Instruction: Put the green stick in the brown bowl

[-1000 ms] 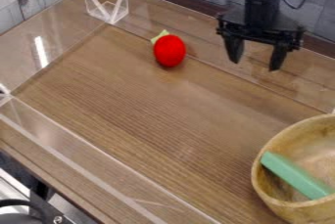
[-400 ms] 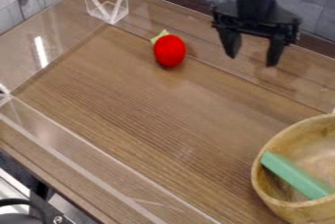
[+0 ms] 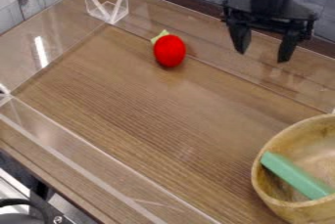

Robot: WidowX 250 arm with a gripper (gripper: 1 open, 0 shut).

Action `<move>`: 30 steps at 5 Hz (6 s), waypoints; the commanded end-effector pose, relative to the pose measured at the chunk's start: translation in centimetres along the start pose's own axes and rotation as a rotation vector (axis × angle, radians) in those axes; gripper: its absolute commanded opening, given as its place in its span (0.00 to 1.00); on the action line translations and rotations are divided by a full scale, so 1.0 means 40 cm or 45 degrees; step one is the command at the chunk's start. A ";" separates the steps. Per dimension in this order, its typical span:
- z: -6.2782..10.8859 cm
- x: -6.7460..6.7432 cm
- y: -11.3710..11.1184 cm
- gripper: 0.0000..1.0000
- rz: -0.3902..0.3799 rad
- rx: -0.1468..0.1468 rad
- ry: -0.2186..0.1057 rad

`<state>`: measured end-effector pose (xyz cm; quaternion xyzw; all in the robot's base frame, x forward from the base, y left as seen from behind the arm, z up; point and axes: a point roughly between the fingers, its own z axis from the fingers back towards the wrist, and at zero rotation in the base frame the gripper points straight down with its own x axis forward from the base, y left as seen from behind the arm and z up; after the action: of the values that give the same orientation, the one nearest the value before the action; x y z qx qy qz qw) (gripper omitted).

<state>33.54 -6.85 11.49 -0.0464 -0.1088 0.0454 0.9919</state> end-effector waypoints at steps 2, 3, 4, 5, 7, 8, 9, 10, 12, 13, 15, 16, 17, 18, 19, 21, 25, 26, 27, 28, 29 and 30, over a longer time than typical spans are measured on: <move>0.048 0.020 0.011 1.00 0.107 0.028 -0.064; 0.024 0.020 0.022 1.00 0.057 0.018 -0.047; 0.001 0.019 0.033 1.00 0.007 0.009 -0.028; 0.003 0.030 0.048 1.00 -0.003 0.022 -0.020; 0.021 0.015 0.070 1.00 0.036 0.053 -0.026; 0.036 0.031 0.089 1.00 0.000 0.049 -0.033; 0.061 0.052 0.110 1.00 0.003 0.039 -0.063; 0.078 0.062 0.123 1.00 0.173 0.066 -0.096; 0.053 0.050 0.092 1.00 0.216 0.073 -0.071; 0.037 0.035 0.069 1.00 0.128 0.052 -0.047; 0.001 0.039 0.104 1.00 0.019 0.044 -0.026; 0.002 0.047 0.119 1.00 0.000 0.044 -0.036; -0.007 0.032 0.118 1.00 0.011 0.043 -0.038; 0.000 0.016 0.104 1.00 0.047 0.031 -0.052; 0.034 0.028 0.095 1.00 0.093 0.021 -0.081; 0.061 0.030 0.075 1.00 0.139 0.025 -0.112; 0.018 0.039 0.119 1.00 -0.023 0.008 -0.114; 0.024 0.025 0.107 1.00 -0.040 -0.003 -0.124; 0.032 0.014 0.091 1.00 -0.057 -0.015 -0.137; 0.039 0.026 0.110 1.00 0.025 0.013 -0.158; 0.037 0.037 0.134 1.00 0.105 0.042 -0.168; 0.042 0.043 0.119 1.00 0.035 0.019 -0.158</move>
<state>33.66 -1.68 11.05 -0.0342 -0.1382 0.0663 0.9876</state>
